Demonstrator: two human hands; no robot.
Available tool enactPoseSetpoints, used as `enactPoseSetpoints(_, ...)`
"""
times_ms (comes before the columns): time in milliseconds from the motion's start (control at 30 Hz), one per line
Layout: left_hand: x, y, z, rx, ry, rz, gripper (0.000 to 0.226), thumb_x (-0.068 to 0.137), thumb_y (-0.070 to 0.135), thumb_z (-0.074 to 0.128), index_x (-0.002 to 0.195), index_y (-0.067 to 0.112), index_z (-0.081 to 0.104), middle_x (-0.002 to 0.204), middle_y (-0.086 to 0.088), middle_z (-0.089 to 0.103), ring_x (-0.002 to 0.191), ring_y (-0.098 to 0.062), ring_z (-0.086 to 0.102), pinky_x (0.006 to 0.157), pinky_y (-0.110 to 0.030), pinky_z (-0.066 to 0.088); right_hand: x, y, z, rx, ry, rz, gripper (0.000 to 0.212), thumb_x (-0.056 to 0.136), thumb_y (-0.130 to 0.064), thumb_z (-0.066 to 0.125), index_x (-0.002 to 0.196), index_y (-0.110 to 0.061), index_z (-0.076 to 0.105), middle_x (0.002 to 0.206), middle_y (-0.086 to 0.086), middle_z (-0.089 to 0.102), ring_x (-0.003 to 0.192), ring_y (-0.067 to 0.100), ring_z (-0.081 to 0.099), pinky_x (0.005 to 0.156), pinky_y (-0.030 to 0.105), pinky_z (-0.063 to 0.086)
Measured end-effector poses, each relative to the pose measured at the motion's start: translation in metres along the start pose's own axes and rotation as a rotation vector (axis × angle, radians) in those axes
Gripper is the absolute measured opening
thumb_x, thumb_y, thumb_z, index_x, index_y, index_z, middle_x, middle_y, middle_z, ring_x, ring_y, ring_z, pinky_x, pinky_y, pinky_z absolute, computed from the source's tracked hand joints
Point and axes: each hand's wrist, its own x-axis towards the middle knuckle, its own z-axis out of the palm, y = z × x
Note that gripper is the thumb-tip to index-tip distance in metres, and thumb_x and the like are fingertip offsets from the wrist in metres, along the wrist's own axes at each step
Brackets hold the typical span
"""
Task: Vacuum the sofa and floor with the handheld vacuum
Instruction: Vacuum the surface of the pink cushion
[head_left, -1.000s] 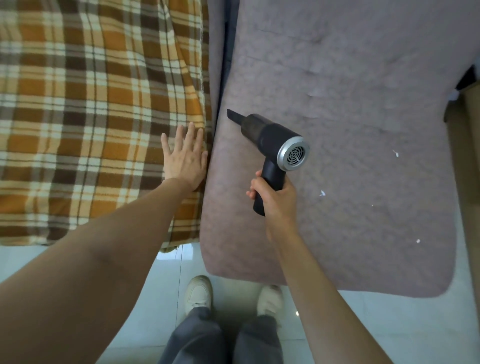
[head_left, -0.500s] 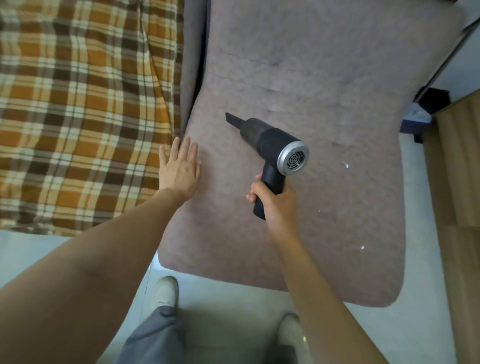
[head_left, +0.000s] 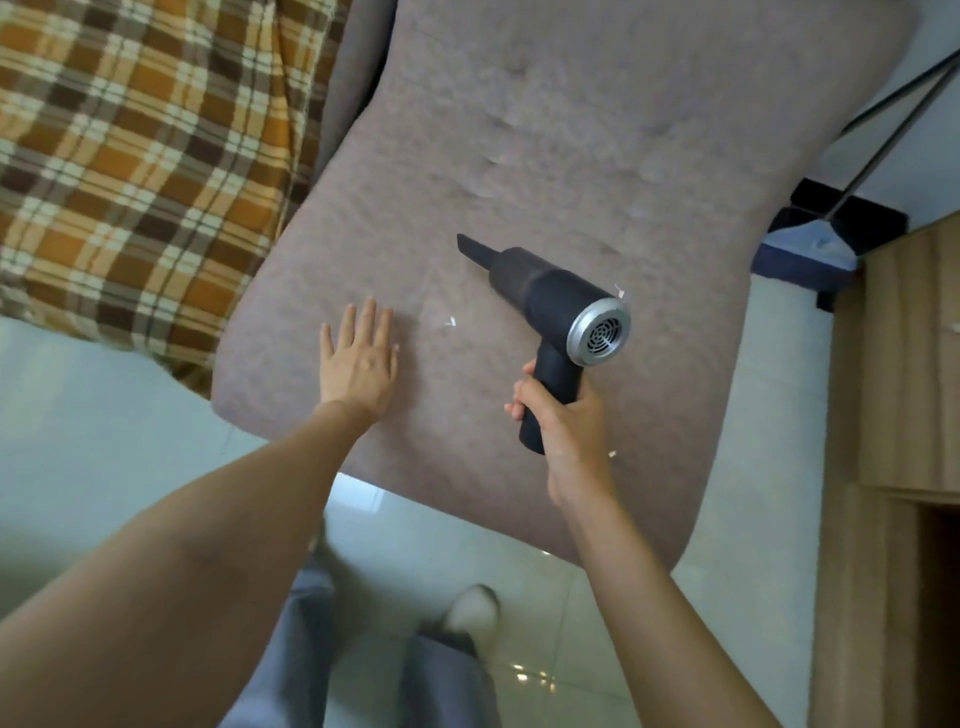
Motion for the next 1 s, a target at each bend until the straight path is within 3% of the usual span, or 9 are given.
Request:
enactPoseSetpoints(100,-0.014,0.007,0.017,-0.023,0.001,-0.022,0.055,0.103,0.034,0.022,0.154,0.016,0.011,0.162,-0.005,0.006,0.148,-0.026,0.003,0.118,-0.049,0.004,-0.012,0.015,-0.017,0.005,0.008,0.039,0.016,0.080,0.007,0.060,0.086,-0.008,0.057,0.053,-0.002,0.052,0.049,0.012,0.050,0.071,0.036,0.048)
enactPoseSetpoints(233,-0.016,0.012,0.043,-0.026,-0.045,-0.028,0.058,0.103,0.039,0.022,0.154,0.017,0.005,0.162,-0.003,-0.002,0.148,-0.025,-0.004,0.118,-0.050,0.002,-0.023,0.031,-0.032,-0.008,0.023,0.037,0.018,0.079,0.006,0.060,0.085,-0.011,0.057,0.053,-0.002,0.053,0.053,0.014,0.052,0.068,0.031,0.047)
enactPoseSetpoints(433,-0.017,0.008,0.081,0.019,-0.059,-0.029,0.062,0.101,0.048,0.014,0.153,0.022,-0.006,0.161,0.000,-0.011,0.147,-0.025,-0.013,0.117,-0.052,-0.006,-0.031,0.058,-0.048,0.027,0.039,0.023,0.017,0.074,0.005,0.061,0.082,-0.010,0.057,0.054,-0.001,0.053,0.050,0.014,0.052,0.070,0.037,0.048)
enactPoseSetpoints(767,-0.017,-0.001,0.103,-0.011,0.102,0.012,0.062,0.099,0.050,0.013,0.154,0.023,0.004,0.162,-0.001,-0.001,0.148,-0.024,-0.008,0.117,-0.052,-0.006,-0.038,0.088,-0.030,0.027,0.036,0.033,0.018,0.075,0.006,0.058,0.085,-0.009,0.057,0.054,0.002,0.051,0.052,0.015,0.051,0.070,0.037,0.046)
enactPoseSetpoints(900,-0.015,-0.002,0.102,-0.012,0.082,0.015,0.062,0.099,0.051,0.011,0.153,0.024,-0.001,0.162,0.000,-0.006,0.147,-0.023,-0.012,0.117,-0.051,-0.009,-0.036,0.089,-0.021,0.022,0.024,0.048,0.018,0.070,-0.001,0.059,0.084,-0.011,0.056,0.053,0.001,0.052,0.054,0.016,0.049,0.067,0.037,0.043)
enactPoseSetpoints(1000,-0.014,-0.002,0.099,-0.014,0.045,0.018,0.062,0.099,0.051,0.010,0.153,0.024,-0.003,0.161,0.000,-0.009,0.147,-0.024,-0.014,0.116,-0.051,-0.010,-0.035,0.085,-0.017,-0.015,0.020,0.054,0.019,0.078,0.005,0.059,0.084,-0.013,0.056,0.053,0.004,0.052,0.059,0.019,0.052,0.067,0.034,0.043)
